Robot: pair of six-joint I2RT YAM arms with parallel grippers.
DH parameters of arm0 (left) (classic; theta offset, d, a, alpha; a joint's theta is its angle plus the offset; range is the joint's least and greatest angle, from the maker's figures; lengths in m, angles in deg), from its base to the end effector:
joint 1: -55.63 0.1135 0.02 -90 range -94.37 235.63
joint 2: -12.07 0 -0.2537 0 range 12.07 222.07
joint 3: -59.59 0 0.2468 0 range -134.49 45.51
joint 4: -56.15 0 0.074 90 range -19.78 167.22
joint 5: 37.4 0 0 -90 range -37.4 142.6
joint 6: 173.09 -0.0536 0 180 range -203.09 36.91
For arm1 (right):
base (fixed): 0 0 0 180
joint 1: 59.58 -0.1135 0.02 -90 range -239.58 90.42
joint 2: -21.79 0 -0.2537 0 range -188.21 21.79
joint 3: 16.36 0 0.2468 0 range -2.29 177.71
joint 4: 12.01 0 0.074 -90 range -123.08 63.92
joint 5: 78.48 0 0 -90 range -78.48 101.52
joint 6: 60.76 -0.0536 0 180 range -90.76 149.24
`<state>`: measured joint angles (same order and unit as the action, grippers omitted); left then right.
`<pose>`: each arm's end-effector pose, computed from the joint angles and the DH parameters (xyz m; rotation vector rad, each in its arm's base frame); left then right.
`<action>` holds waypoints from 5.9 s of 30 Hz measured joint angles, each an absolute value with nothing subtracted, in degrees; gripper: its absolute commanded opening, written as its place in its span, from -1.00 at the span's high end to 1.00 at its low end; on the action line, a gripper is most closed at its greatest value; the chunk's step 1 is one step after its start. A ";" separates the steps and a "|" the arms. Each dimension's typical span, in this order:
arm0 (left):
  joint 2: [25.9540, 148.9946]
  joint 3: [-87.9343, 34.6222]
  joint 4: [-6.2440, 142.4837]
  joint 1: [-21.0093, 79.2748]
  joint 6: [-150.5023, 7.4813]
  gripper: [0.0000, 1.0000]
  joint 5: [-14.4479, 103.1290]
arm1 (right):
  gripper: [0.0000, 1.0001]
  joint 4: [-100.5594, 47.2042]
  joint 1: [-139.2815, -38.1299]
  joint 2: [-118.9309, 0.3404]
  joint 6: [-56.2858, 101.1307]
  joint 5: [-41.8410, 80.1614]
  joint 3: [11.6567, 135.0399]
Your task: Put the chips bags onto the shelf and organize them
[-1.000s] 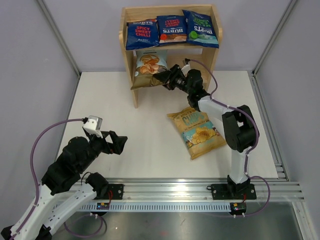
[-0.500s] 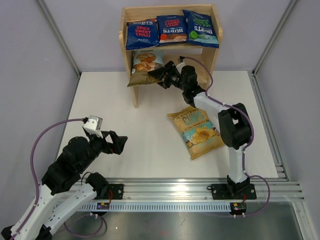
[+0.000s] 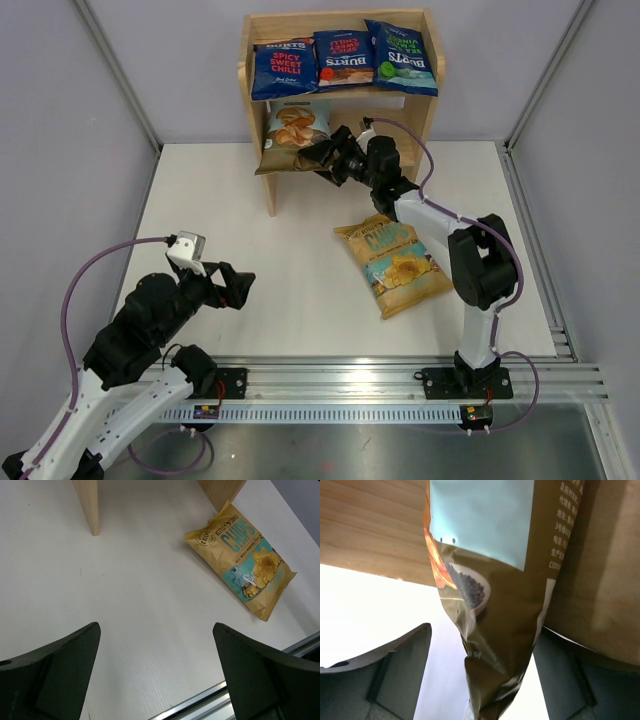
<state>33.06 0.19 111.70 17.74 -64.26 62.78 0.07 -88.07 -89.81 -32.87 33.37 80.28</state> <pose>0.0829 -0.0525 0.3204 0.1907 1.8879 -0.5154 0.4083 0.2443 0.2795 0.2064 1.8372 1.4760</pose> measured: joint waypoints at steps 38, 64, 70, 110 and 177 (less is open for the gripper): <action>36.14 0.19 111.68 17.74 -64.65 -0.98 61.38 | -0.87 -9.26 -85.45 -75.34 -23.60 32.73 68.13; 60.86 20.76 64.81 17.77 -34.78 -0.98 44.48 | -0.99 -54.38 -82.93 -23.36 -1.77 14.00 50.92; 76.38 21.04 49.54 16.04 -27.85 -0.98 44.00 | -0.99 -61.13 -82.91 -13.96 -1.79 9.39 50.05; 119.48 2.79 21.41 6.81 -18.40 0.61 48.50 | -0.99 -67.49 -82.87 -6.88 -1.64 12.69 48.11; 63.51 18.22 32.66 7.12 -10.60 0.64 65.29 | -0.86 10.71 -94.04 -27.08 -23.95 30.33 23.89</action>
<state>63.51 18.22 32.66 7.12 -10.60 65.29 10.71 -94.04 -27.08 -23.95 30.33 23.89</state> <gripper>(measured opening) 0.193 0.958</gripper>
